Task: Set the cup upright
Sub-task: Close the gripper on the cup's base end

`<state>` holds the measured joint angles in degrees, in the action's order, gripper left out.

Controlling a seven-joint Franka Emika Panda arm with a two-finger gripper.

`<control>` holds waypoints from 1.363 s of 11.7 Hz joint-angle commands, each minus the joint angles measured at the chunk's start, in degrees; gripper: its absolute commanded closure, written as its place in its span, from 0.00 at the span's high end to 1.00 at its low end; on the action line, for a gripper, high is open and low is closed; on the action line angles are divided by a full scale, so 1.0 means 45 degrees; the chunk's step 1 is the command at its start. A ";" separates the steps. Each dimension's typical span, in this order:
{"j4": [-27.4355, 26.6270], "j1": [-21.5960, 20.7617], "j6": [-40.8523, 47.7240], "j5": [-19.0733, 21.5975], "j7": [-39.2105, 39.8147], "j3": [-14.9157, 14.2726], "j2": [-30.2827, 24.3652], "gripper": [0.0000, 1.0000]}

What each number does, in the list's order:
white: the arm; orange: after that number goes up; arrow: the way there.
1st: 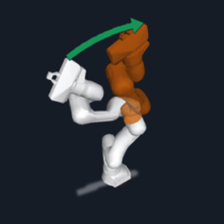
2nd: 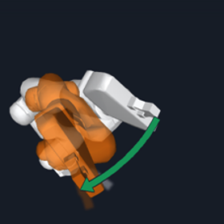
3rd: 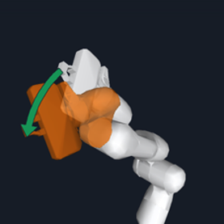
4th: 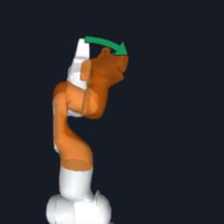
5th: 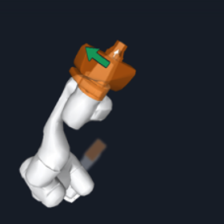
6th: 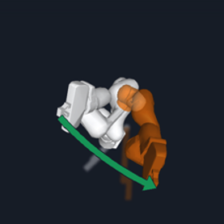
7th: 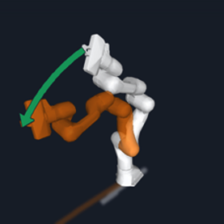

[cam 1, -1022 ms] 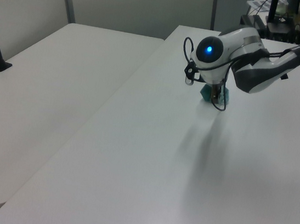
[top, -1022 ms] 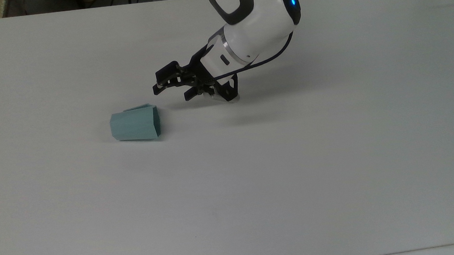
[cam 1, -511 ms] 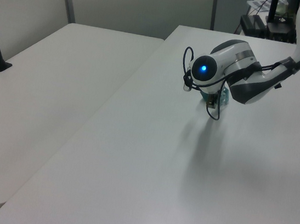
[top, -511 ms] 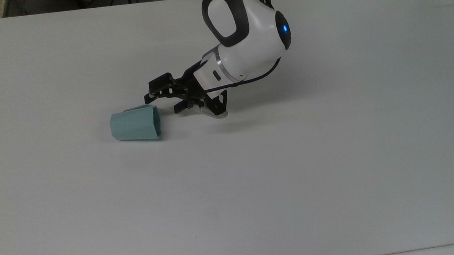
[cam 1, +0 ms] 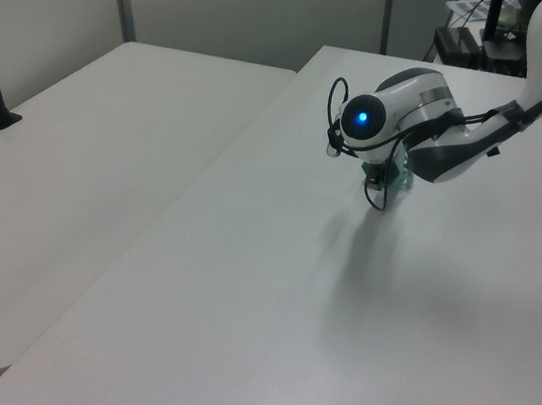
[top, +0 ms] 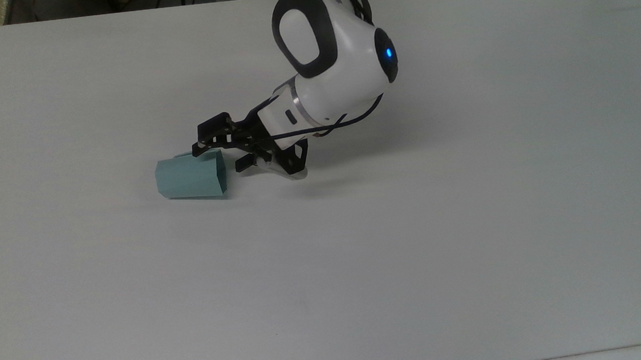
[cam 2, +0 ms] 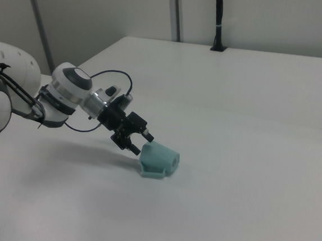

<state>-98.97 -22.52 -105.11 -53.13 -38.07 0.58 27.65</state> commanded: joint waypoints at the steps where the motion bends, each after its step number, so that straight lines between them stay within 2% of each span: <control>1: 0.0313 0.0376 -0.0412 -0.0342 -0.0271 0.0028 0.0263 1.00; 2: 0.0313 0.0415 -0.0490 -0.0361 -0.0271 0.0028 0.0263 0.99; 3: 0.0313 0.0416 -0.0549 -0.0381 -0.0271 0.0028 0.0263 0.94; 5: 0.0293 0.0396 -0.0549 -0.0381 -0.0271 0.0028 0.0263 0.60; 6: 0.0293 0.0396 -0.0550 -0.0400 -0.0232 0.0028 0.0263 0.52; 8: 0.0215 0.0415 -0.0550 -0.0478 -0.0173 0.0028 0.0263 0.26; 9: 0.0176 0.0435 -0.0550 -0.0498 -0.0115 0.0028 0.0282 0.22; 10: 0.0176 0.0454 -0.0550 -0.0498 -0.0095 0.0028 0.0302 0.13; 13: -0.0057 0.0474 -0.0511 -0.0576 0.0236 0.0028 0.0536 0.02; 16: -0.0312 0.0416 -0.0511 -0.0889 0.0237 0.0028 0.0653 0.00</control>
<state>-98.15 -21.17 -104.45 -58.23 -36.44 0.44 28.53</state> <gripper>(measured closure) 0.868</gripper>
